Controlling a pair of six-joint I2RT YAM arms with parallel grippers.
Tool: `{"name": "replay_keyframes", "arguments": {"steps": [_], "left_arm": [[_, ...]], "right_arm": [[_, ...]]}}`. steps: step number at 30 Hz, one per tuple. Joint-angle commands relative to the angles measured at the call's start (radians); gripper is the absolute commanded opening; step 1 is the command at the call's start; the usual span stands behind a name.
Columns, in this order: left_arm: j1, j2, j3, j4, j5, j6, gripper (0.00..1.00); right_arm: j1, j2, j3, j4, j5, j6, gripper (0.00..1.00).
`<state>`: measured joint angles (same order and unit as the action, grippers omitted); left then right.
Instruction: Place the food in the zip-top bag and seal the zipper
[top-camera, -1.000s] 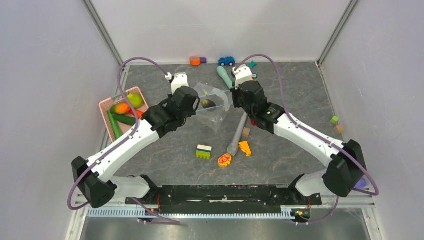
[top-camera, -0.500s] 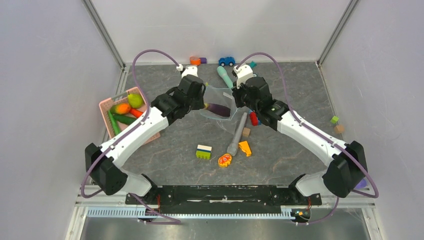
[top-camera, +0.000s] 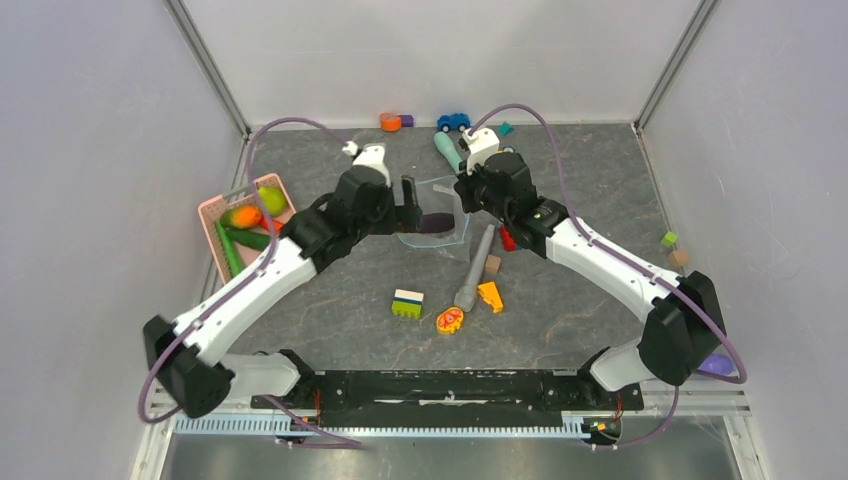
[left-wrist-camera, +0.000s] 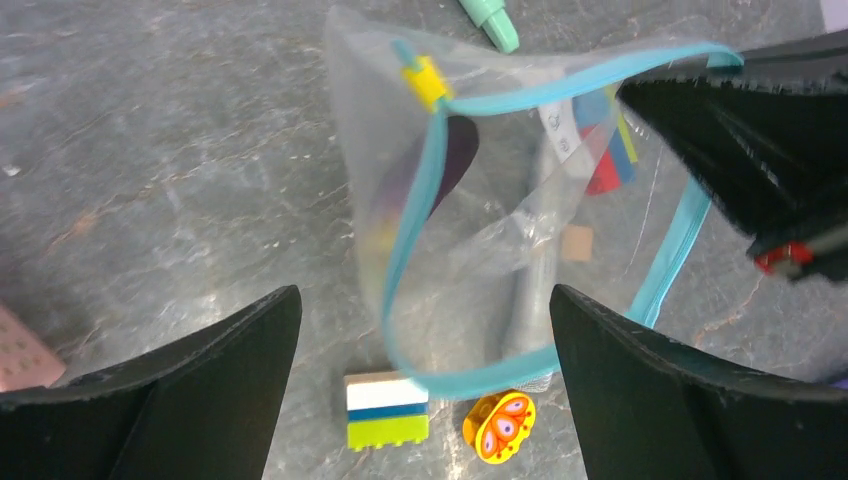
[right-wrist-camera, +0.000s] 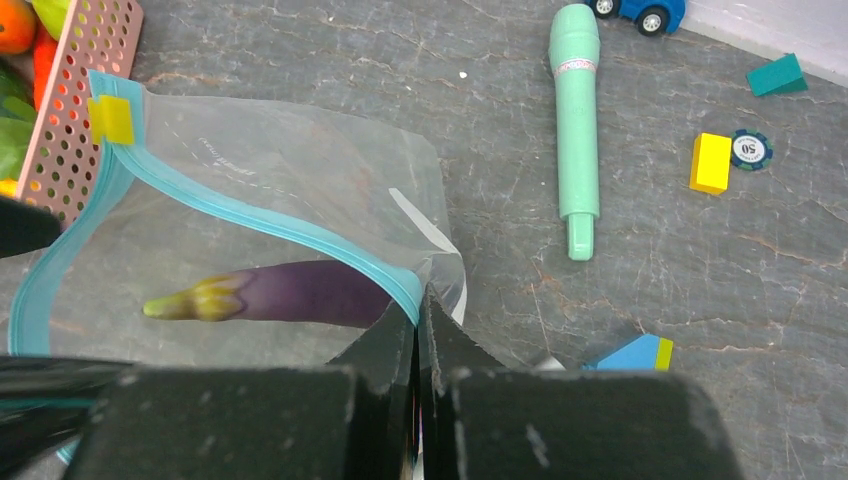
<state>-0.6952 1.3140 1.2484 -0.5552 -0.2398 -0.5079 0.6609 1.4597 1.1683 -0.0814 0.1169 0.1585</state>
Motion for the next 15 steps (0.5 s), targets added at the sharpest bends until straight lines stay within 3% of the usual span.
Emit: {"name": "replay_keyframes", "arguments": {"steps": [1, 7, 15], "left_arm": [[0.003, -0.204, -0.101, -0.017, -0.153, -0.086, 1.00], [0.048, -0.363, -0.262, -0.190, -0.479, -0.302, 1.00], [0.394, -0.384, -0.418, -0.147, -0.394, -0.322, 1.00]], "right_arm": [[0.002, 0.002, 0.013, 0.132, -0.039, 0.021, 0.00], [0.002, 0.039, -0.005, 0.172, -0.050, -0.011, 0.04], [0.002, 0.048, 0.004, 0.167, -0.079, -0.058, 0.04]]}}
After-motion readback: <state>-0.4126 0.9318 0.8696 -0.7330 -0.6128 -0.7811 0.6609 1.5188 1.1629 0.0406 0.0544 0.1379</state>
